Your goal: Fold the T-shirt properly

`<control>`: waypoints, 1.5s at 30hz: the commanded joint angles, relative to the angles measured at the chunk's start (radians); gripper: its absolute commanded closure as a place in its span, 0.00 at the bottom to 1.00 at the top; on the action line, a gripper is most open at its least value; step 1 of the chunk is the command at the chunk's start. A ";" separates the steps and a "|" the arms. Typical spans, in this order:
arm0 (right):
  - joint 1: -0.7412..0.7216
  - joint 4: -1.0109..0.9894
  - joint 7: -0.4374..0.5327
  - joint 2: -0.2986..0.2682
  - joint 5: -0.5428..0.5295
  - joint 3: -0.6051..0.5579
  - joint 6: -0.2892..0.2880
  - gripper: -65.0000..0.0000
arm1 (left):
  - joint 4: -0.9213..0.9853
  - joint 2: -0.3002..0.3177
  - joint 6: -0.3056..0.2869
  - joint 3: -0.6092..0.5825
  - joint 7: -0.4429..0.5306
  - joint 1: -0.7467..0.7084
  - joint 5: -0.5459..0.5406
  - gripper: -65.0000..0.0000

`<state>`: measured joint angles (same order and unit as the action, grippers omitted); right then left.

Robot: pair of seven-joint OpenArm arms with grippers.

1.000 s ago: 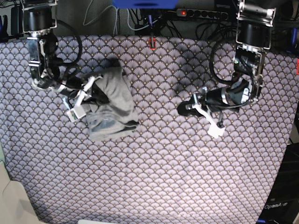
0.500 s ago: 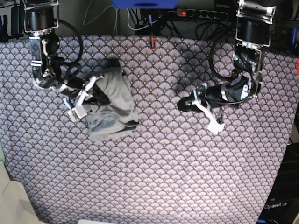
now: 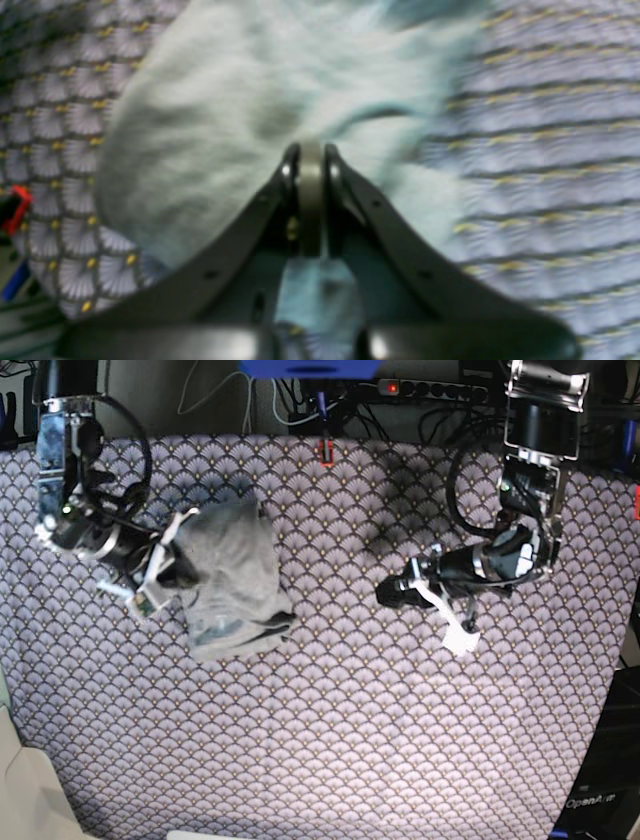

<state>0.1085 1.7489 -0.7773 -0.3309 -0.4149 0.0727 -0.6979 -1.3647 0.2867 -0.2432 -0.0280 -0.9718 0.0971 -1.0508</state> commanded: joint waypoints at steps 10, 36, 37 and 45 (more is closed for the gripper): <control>-0.017 0.024 -0.004 -0.014 0.032 0.171 0.000 0.99 | -0.022 -0.030 -0.011 0.004 0.007 0.023 -0.021 1.00; 0.130 -0.139 0.154 0.121 0.208 0.155 0.000 0.99 | 0.229 -0.317 -0.011 -0.106 0.083 0.244 0.257 1.00; 0.142 -0.117 0.154 0.131 0.208 0.143 0.000 0.99 | 0.241 -0.317 -0.011 -0.103 0.083 0.246 0.263 1.00; 0.221 0.015 0.149 0.177 0.210 0.085 0.000 0.99 | 0.247 -0.309 -0.011 -0.103 0.083 0.244 0.257 1.00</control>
<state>0.3359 1.7432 -0.6510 -0.1486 -0.1928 0.1524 -0.6941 -1.0992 -0.0158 -0.2432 -0.1326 -0.8989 0.3172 -0.7738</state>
